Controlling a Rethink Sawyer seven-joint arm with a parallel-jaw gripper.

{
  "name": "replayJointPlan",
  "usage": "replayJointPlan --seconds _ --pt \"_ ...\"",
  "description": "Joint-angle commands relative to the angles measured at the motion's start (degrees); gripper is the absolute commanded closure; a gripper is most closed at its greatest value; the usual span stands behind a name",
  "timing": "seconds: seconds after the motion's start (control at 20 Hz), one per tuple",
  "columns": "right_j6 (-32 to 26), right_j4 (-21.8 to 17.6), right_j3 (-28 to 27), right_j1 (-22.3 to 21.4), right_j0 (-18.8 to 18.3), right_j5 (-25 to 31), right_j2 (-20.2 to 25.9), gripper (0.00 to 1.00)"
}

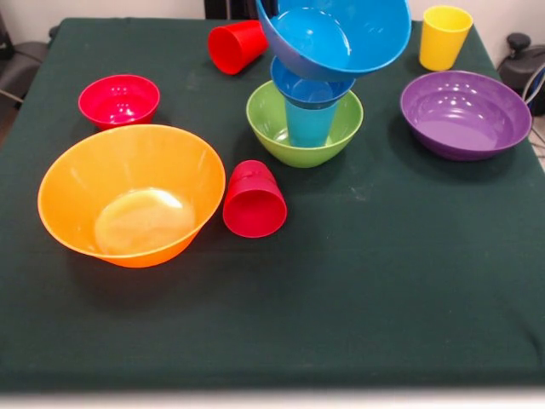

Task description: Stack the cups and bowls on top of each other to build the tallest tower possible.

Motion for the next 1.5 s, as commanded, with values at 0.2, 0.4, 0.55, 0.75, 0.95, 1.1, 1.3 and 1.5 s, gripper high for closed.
replayJointPlan --seconds 0.2,0.4,0.55,0.75,0.95,1.1,1.3,1.5 --pt "-3.7 -3.0 1.9 0.9 1.7 0.5 -2.4 1.00" --pt "-3.3 -3.9 1.7 2.1 2.0 -0.7 -2.8 1.00" --pt "-3.0 -3.8 1.8 2.0 1.9 -0.9 -2.8 1.00" --pt "-2.8 -4.1 2.5 1.5 1.8 -1.2 -3.0 1.00" --pt "-1.9 -4.9 3.2 1.4 2.1 -2.5 -3.5 1.00" --pt "-1.5 -5.4 3.7 1.3 2.2 -3.7 -3.7 1.00" --pt "-1.2 -4.6 4.4 0.5 2.5 -4.2 -3.5 1.00" --pt "0.3 -5.6 5.9 -0.3 3.5 -5.8 -4.5 1.00"
